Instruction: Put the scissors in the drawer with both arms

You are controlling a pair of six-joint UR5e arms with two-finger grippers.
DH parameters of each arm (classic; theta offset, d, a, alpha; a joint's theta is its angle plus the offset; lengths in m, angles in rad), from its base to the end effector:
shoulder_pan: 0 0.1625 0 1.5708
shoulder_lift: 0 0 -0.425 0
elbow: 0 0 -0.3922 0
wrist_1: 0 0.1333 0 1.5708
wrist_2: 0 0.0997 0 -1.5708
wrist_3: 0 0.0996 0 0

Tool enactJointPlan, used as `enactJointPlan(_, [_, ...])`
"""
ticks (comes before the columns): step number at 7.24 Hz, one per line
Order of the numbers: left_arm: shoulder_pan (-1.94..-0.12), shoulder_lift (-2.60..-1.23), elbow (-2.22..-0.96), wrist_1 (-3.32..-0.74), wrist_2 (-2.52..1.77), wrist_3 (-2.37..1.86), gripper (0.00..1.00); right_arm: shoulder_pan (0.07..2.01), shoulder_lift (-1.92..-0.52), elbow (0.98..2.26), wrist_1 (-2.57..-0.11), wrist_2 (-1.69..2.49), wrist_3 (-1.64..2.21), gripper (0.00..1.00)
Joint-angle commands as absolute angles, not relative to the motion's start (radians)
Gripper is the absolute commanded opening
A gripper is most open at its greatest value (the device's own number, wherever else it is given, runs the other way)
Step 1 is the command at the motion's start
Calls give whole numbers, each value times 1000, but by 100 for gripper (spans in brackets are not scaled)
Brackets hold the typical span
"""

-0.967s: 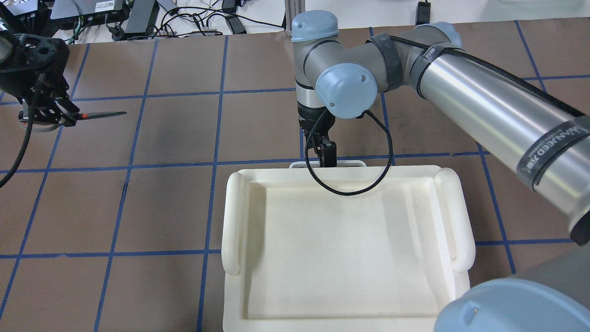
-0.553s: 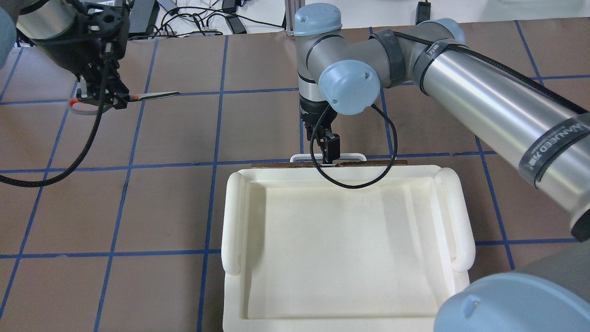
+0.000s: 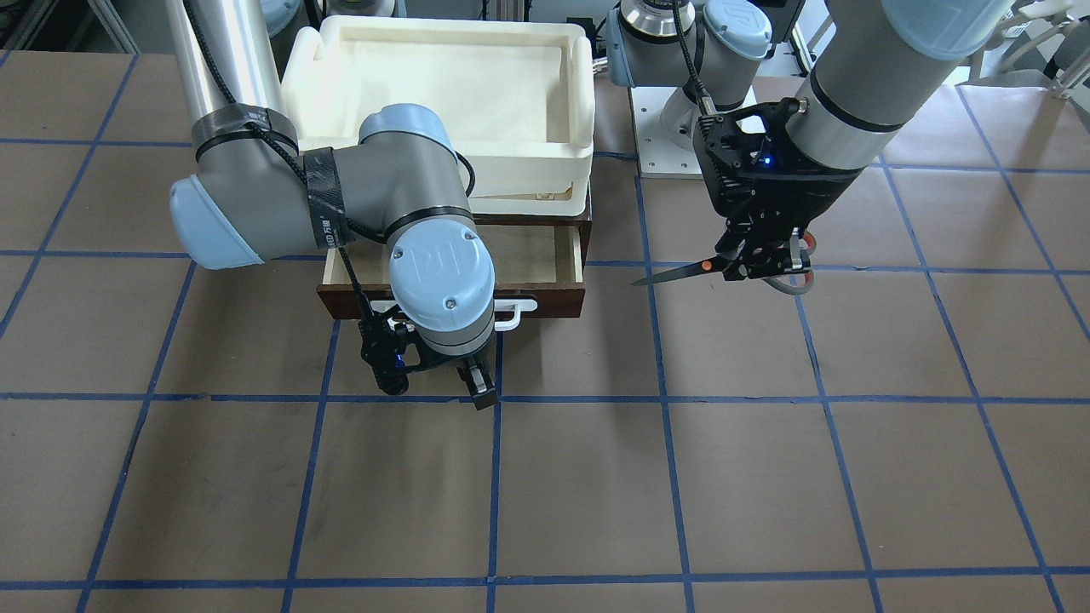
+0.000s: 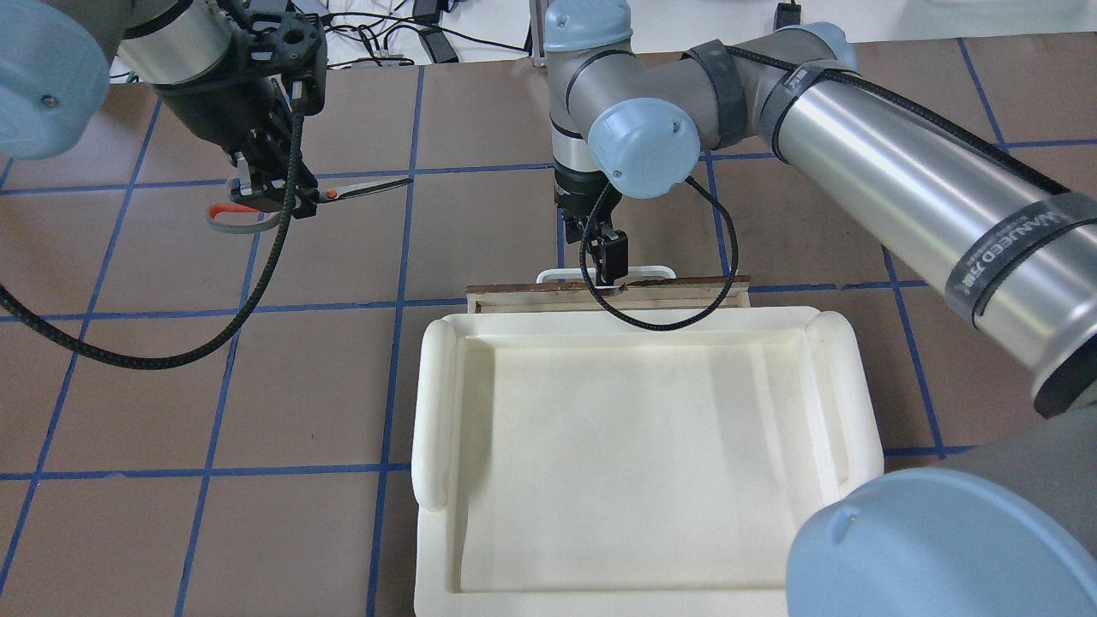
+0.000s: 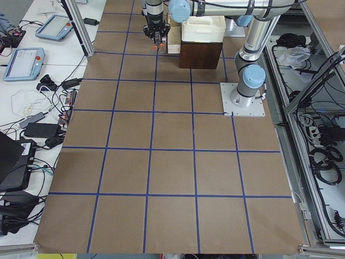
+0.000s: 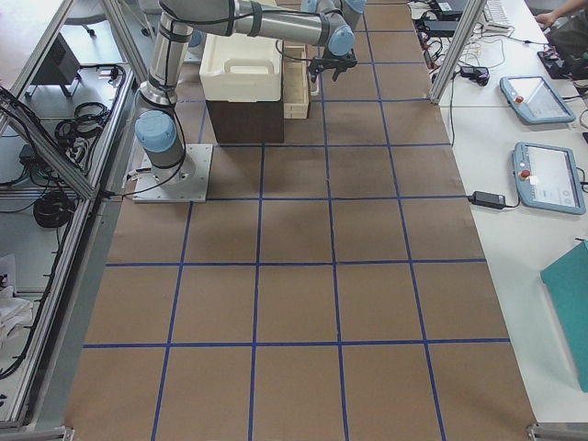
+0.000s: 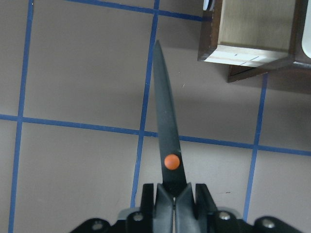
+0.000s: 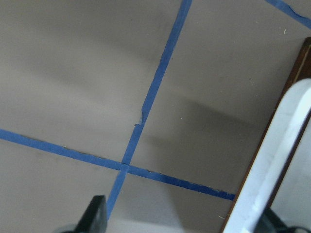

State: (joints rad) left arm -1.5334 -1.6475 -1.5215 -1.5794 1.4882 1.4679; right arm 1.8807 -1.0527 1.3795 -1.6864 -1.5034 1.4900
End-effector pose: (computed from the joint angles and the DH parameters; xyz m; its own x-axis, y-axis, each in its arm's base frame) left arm -0.1220 -0.5256 0.4727 -0.1395 0.9892 0.0443 0.9867 0.1426 -0.0783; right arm 0.3342 -0.5845 0.2878 -0.3743 0.9047 0.2036 0.9273 0.3650 0.0825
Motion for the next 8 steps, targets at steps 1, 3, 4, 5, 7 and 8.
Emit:
enactJointPlan(1, [-1534,-1646,-1523,-1578,1491,1466,0,1878,-1025,1342,-1687,-1503,1482,100])
enactJointPlan(3, [-1532,-1638,-1523,-1580,1494,1476,0,1873,-1012,1319,-1689,-1502,1471,100])
enactJointPlan(4, [-1532,-1638,-1523,-1580,1494,1480,0,1864,-1012,1318,-1687,-1502,1462,100])
enactJointPlan(5, [-1532,-1638,-1523,-1580,1494,1480,0,1858,-1012,1316,-1687,-1502,1462,100])
enactJointPlan(7, [-1532,-1637,-1523,-1578,1494,1482,0,1844,-1012,1315,-1689,-1503,1436,100])
enactJointPlan(8, [-1532,-1635,-1522,-1580,1494,1482,0,1839,-1011,1306,-1689,-1503,1419,100])
